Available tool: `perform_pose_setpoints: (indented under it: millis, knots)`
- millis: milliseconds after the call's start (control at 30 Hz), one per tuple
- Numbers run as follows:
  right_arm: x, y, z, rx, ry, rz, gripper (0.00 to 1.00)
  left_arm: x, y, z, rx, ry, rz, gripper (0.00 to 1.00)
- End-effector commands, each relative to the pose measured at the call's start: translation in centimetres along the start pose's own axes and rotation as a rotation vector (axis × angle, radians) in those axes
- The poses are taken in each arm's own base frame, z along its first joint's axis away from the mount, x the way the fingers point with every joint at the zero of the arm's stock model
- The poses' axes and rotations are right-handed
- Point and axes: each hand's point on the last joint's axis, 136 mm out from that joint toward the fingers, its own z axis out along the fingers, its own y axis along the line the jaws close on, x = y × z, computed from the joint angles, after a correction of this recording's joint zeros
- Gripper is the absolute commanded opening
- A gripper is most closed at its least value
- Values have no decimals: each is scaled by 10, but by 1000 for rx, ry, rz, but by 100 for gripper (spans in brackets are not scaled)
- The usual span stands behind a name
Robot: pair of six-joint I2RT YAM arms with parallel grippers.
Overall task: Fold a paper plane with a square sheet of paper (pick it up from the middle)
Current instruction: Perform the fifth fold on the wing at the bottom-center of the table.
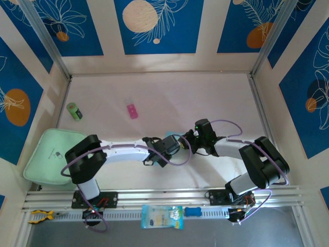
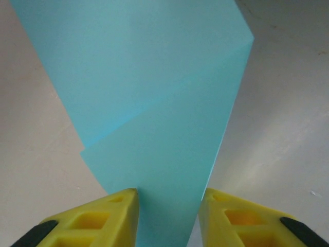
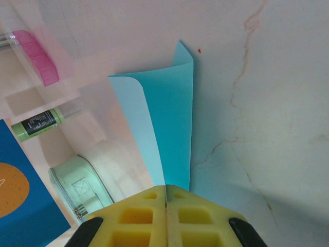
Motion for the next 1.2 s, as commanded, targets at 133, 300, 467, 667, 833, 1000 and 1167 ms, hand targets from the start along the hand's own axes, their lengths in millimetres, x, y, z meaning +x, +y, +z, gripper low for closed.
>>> perform_pose_setpoints:
  millis: [133, 300, 467, 667, 833, 1000, 1167]
  knots:
    - [0, 5, -2, -8, -8, 6, 7, -3, 3, -1, -51, 8, 38, 30]
    - [0, 6, -2, -10, -8, 6, 7, 1, 1, 2, -49, 32, 38, 28]
    - [0, 6, -2, -9, -8, 6, 7, 1, 0, 3, -45, 36, 33, 26]
    - [1, 5, -2, -6, -9, 8, 7, 1, 0, 1, -46, 33, 22, 23]
    - [0, 5, -2, -6, -11, 8, 7, 1, 0, 0, -41, 34, 10, 22]
    - [1, 3, -2, -2, -10, 9, 7, 1, 1, -1, -45, 37, -6, 17]
    - [1, 3, -3, -3, -12, 10, 7, 2, 1, -1, -46, 43, -21, 13]
